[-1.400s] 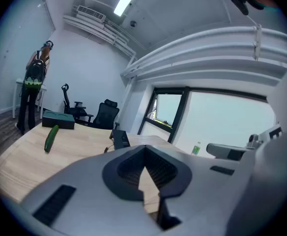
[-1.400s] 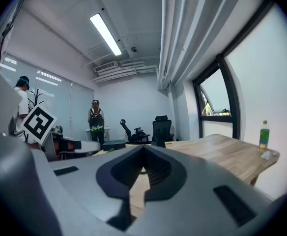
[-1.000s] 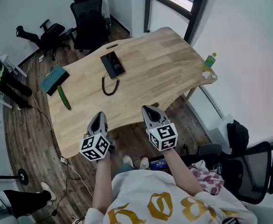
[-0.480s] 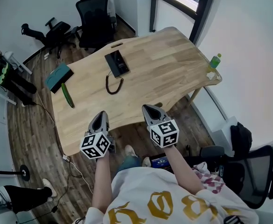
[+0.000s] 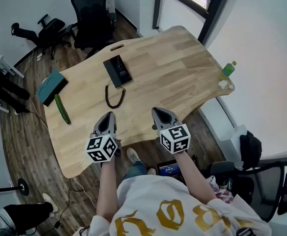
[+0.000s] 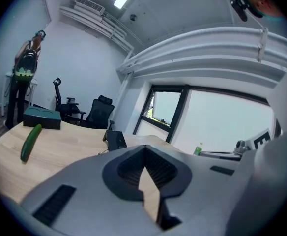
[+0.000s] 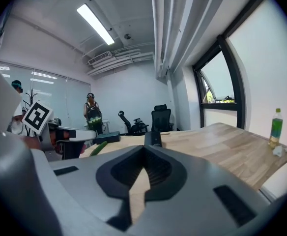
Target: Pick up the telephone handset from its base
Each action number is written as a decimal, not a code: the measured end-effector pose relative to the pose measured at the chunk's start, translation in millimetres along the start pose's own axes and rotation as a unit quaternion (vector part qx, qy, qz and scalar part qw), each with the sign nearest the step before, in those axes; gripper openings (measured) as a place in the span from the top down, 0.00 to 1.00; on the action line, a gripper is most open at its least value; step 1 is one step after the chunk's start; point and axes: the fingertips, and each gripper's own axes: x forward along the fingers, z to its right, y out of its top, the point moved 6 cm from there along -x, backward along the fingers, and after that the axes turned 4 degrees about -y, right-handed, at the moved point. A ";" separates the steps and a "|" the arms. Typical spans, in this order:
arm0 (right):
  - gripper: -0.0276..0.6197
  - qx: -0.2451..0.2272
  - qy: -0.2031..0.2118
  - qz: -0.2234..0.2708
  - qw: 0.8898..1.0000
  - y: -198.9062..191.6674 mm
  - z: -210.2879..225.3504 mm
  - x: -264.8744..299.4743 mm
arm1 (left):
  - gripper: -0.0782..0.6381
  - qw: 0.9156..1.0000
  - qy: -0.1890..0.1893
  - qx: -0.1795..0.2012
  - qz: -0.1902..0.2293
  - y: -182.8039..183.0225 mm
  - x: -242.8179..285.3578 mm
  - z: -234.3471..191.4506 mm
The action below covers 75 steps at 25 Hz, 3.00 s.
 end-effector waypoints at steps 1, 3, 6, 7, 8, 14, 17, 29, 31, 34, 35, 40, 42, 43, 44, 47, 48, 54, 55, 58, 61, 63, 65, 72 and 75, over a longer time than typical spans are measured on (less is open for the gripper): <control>0.95 -0.002 -0.005 -0.002 1.000 2.8 5.2 9.1 | 0.88 1.000 -0.004 -0.004 -0.002 2.1 10.6 -4.8; 0.95 -0.001 -0.010 -0.005 1.000 8.7 12.0 27.8 | 0.88 1.000 -0.009 -0.011 -0.005 7.8 29.8 -17.1; 0.95 0.000 -0.017 -0.012 1.000 15.8 18.7 56.6 | 0.88 1.000 -0.012 -0.018 -0.012 17.7 56.5 -39.2; 0.95 0.001 -0.021 -0.013 1.000 17.7 20.8 65.4 | 0.88 1.000 -0.013 -0.020 -0.014 20.8 64.3 -46.5; 0.95 0.001 -0.027 -0.014 1.000 19.4 22.7 74.1 | 0.88 1.000 -0.015 -0.021 -0.015 23.9 71.6 -53.7; 0.95 0.004 -0.039 -0.020 0.999 30.2 21.8 126.0 | 0.88 0.999 -0.029 -0.034 -0.019 40.1 105.6 -97.8; 0.95 0.000 -0.045 -0.018 0.999 35.2 19.5 144.4 | 0.88 0.996 -0.068 -0.062 -0.003 48.9 116.8 -112.9; 0.95 0.002 -0.059 -0.025 0.998 42.8 23.5 179.4 | 0.88 0.998 -0.042 -0.039 -0.016 55.8 145.8 -143.5; 0.95 0.001 -0.058 -0.028 0.998 41.2 26.2 183.0 | 0.88 0.998 -0.038 -0.045 0.007 60.4 145.9 -145.4; 0.95 0.001 -0.057 -0.031 0.998 39.0 32.0 190.1 | 0.88 0.998 -0.033 -0.043 0.011 61.0 152.1 -148.9; 0.95 0.001 -0.057 -0.032 0.998 37.9 33.6 191.7 | 0.88 0.998 -0.033 -0.043 0.007 59.1 153.4 -149.2; 0.95 0.002 -0.050 -0.036 0.998 34.9 35.7 200.4 | 0.88 0.998 -0.026 -0.050 -0.001 53.8 157.9 -154.4; 0.95 0.000 -0.047 -0.038 0.998 33.9 36.5 202.9 | 0.88 0.998 -0.026 -0.051 -0.002 53.1 160.1 -155.5; 0.95 0.001 -0.046 -0.040 0.998 33.2 37.5 204.8 | 0.88 0.998 -0.026 -0.052 -0.004 52.5 161.6 -156.4; 0.95 0.003 -0.046 -0.041 0.998 32.6 38.6 206.8 | 0.88 0.998 -0.025 -0.053 -0.006 51.8 163.4 -157.4; 0.95 0.003 -0.043 -0.045 0.998 32.7 43.8 213.4 | 0.88 0.998 -0.022 -0.060 -0.010 48.6 169.8 -159.6; 0.95 0.003 -0.043 -0.046 0.998 32.7 45.2 216.1 | 0.88 0.998 -0.019 -0.061 -0.010 48.3 171.1 -160.7; 0.95 0.009 -0.038 -0.059 0.998 26.6 51.2 232.7 | 0.88 0.998 -0.012 -0.062 -0.018 46.0 184.2 -168.1; 0.95 0.009 -0.037 -0.061 0.997 25.6 53.2 235.3 | 0.88 0.998 -0.012 -0.063 -0.022 42.8 187.9 -168.2; 0.95 0.011 -0.032 -0.068 0.997 22.2 56.2 243.8 | 0.88 0.997 -0.010 -0.067 -0.035 33.9 194.7 -169.5; 0.95 0.013 -0.029 -0.077 0.997 17.0 59.5 250.3 | 0.88 0.996 -0.005 -0.073 -0.041 28.8 199.9 -172.8; 0.95 0.014 -0.028 -0.083 0.996 13.1 62.6 255.0 | 0.88 0.996 -0.002 -0.076 -0.042 27.2 203.6 -176.7; 0.95 0.016 -0.029 -0.089 0.995 9.7 66.0 259.9 | 0.88 0.996 0.000 -0.077 -0.046 24.7 207.8 -180.3; 0.95 0.024 -0.032 -0.104 0.994 0.0 73.7 274.1 | 0.88 0.994 -0.006 -0.086 -0.072 7.2 219.9 -183.9; 0.95 0.027 -0.032 -0.107 0.993 -2.7 76.1 279.6 | 0.88 0.993 -0.006 -0.085 -0.081 2.4 226.4 -185.4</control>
